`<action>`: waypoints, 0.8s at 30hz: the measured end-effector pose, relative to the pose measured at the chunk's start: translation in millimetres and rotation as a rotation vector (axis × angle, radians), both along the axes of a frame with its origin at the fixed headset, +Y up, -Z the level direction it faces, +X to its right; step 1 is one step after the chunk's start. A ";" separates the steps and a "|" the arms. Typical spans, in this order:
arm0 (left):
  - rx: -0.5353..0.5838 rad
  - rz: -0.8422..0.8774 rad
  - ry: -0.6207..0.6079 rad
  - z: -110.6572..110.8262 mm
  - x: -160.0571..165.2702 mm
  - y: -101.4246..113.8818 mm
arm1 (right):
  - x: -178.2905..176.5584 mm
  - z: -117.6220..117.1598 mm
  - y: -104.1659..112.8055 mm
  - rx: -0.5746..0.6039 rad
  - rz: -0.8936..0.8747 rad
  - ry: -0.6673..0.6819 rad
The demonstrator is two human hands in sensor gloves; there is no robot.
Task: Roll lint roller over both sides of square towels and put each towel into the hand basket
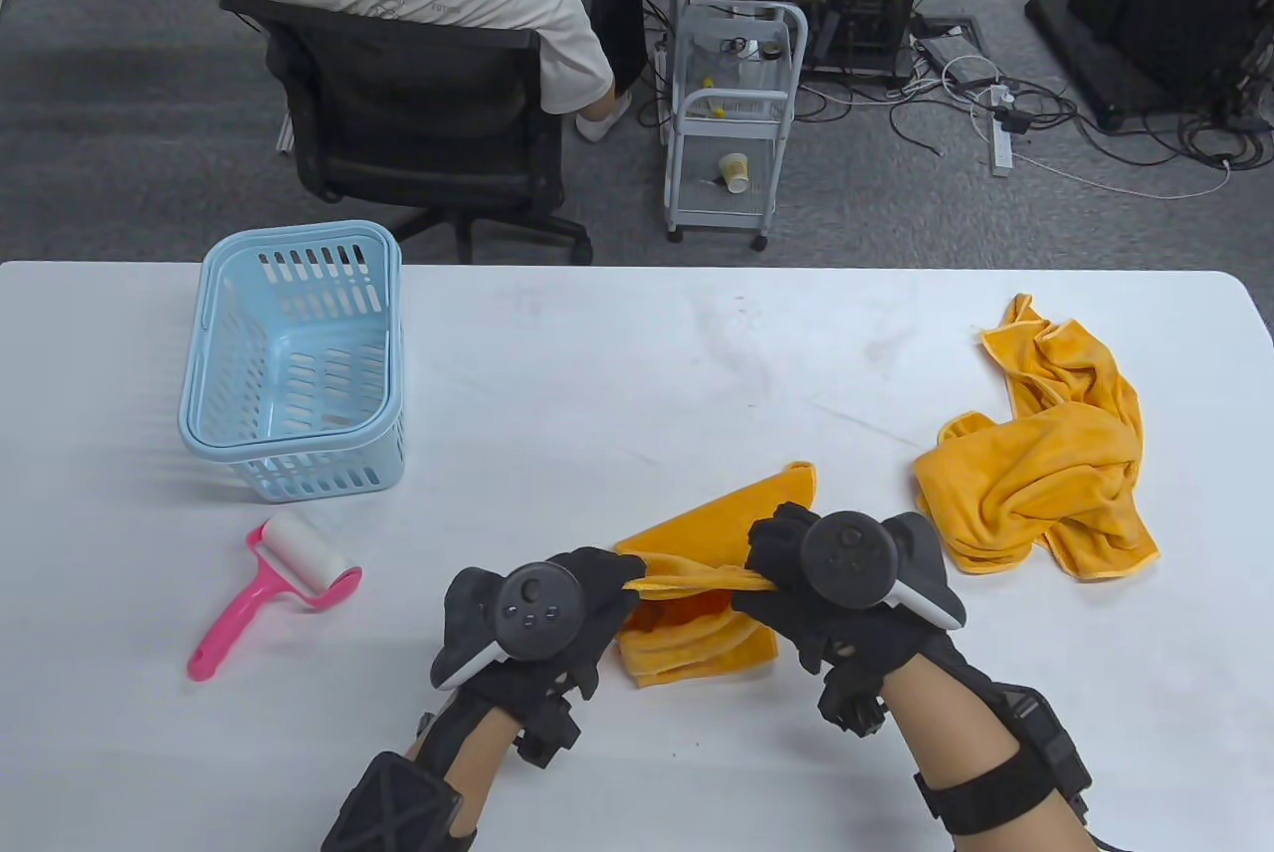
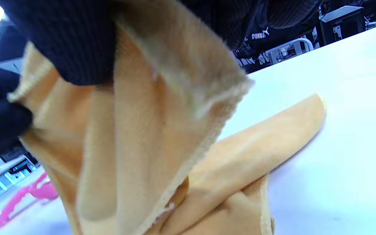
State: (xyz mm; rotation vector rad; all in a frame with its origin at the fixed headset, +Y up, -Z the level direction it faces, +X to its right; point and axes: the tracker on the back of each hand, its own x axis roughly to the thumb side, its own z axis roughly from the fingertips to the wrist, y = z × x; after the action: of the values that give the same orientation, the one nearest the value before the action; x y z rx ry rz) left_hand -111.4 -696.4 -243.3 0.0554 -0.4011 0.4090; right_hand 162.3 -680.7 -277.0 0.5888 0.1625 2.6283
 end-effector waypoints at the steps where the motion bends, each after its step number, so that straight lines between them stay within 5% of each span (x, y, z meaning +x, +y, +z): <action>1: 0.035 -0.030 0.014 1.5 2.2 1.0 | 2.7 2.0 5.1 0.012 0.010 -0.003; 5: 0.107 -0.185 0.034 2.5 12.3 -2.7 | 8.5 14.6 42.4 0.153 0.093 -0.022; 12: -0.028 -0.269 0.016 -10.8 21.0 -27.7 | 16.3 30.5 93.3 0.206 0.049 -0.018; 16: -0.174 -0.066 0.052 -19.2 12.3 -29.0 | 34.6 39.4 107.9 0.195 0.009 -0.034; 20: -0.044 -0.150 0.125 -19.8 -3.7 -6.3 | 58.8 46.6 113.9 0.199 -0.029 -0.068; 24: 0.078 -0.182 0.175 -9.4 -30.2 42.3 | 97.1 49.8 118.7 0.162 -0.129 -0.103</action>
State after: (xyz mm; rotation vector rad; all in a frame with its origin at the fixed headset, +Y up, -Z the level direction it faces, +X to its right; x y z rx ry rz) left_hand -141.6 -654.1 -252.7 0.1288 -0.2471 0.2067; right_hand 259.4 -562.0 -227.2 0.4979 -0.1172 2.5543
